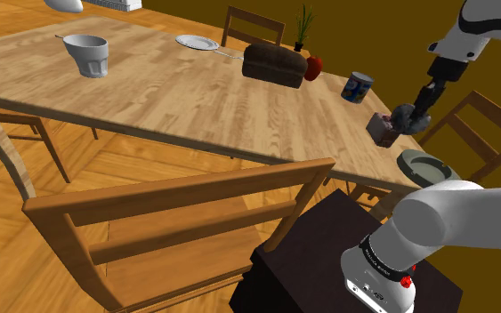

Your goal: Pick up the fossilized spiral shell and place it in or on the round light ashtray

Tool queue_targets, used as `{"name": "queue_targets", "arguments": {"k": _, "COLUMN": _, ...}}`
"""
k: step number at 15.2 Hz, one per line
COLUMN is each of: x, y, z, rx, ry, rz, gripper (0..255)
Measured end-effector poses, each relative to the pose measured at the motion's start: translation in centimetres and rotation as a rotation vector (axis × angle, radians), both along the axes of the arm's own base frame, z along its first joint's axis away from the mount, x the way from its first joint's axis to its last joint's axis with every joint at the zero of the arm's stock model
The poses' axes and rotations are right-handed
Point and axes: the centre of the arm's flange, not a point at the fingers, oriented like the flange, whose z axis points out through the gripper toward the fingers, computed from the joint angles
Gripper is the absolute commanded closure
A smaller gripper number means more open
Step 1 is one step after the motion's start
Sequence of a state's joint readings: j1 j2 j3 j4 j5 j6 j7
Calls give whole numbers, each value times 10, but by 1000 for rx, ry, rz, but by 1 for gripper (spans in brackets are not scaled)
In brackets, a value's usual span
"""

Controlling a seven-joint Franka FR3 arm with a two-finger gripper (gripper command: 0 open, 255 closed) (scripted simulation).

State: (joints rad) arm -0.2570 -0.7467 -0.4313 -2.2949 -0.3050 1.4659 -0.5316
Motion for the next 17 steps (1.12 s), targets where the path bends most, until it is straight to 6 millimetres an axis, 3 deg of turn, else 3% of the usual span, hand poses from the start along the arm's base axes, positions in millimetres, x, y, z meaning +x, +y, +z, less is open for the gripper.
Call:
{"name": "queue_targets", "arguments": {"k": 11, "x": -131, "y": -60, "z": 2, "rx": 1, "ry": 0, "rz": 0, "gripper": 255}}
{"name": "queue_targets", "arguments": {"k": 17, "x": -138, "y": -65, "z": -24, "rx": 1, "ry": 2, "rz": 1, "gripper": 255}}
